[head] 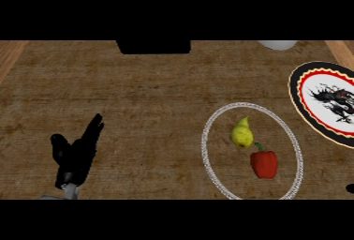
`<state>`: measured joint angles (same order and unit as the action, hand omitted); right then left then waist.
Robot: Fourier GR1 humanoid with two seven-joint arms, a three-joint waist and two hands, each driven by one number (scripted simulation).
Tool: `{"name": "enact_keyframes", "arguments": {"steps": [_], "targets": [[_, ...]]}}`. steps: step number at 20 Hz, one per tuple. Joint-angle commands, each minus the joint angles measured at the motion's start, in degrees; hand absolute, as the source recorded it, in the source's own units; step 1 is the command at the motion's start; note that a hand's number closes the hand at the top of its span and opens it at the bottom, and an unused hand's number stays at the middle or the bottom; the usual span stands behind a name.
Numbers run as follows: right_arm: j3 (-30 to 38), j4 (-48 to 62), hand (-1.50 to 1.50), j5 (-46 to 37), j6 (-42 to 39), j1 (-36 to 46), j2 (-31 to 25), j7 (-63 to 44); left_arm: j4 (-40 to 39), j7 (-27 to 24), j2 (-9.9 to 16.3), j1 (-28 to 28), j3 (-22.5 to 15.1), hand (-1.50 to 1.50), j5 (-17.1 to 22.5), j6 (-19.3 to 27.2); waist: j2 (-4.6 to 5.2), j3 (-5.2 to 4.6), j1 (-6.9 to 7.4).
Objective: Pick the bell pepper from the placemat and place it in the plate
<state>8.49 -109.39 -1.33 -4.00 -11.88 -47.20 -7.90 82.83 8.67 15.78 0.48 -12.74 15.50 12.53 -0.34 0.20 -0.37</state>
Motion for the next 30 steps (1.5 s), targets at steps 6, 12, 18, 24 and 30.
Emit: {"name": "enact_keyframes", "arguments": {"steps": [6, 12, 18, 24, 30], "targets": [[-16.4, -13.4, -1.5, -14.0, 0.9, 4.0, 4.8, -23.8, -0.8, 2.6, -3.3, -0.5, -1.8, 0.0, -0.9, -0.2, 0.39, -0.27, 0.77], [-20.3, -7.6, -1.5, -20.9, -3.0, 11.0, 9.4, -29.8, -4.2, -0.2, -2.6, -0.6, 1.1, 0.0, -0.6, -4.3, 0.41, -0.23, 0.63], [-23.4, -1.1, -1.5, -24.2, -4.3, 10.5, 15.4, -27.6, -0.4, 2.1, -1.3, 0.6, 2.9, 0.0, -0.9, -5.6, 0.36, -0.19, 0.61], [-26.0, 0.4, -1.5, -29.3, -5.6, 13.5, 22.1, -29.2, 1.9, 3.5, -4.1, 1.0, 2.2, 0.0, -3.9, -4.0, 0.33, -0.19, 0.57], [-29.5, 1.8, -1.5, -38.1, -4.2, 11.8, 23.7, -32.0, -7.4, 1.1, -6.0, -3.5, 4.6, 0.0, -3.3, -5.9, 0.46, -0.22, 0.26]]}}
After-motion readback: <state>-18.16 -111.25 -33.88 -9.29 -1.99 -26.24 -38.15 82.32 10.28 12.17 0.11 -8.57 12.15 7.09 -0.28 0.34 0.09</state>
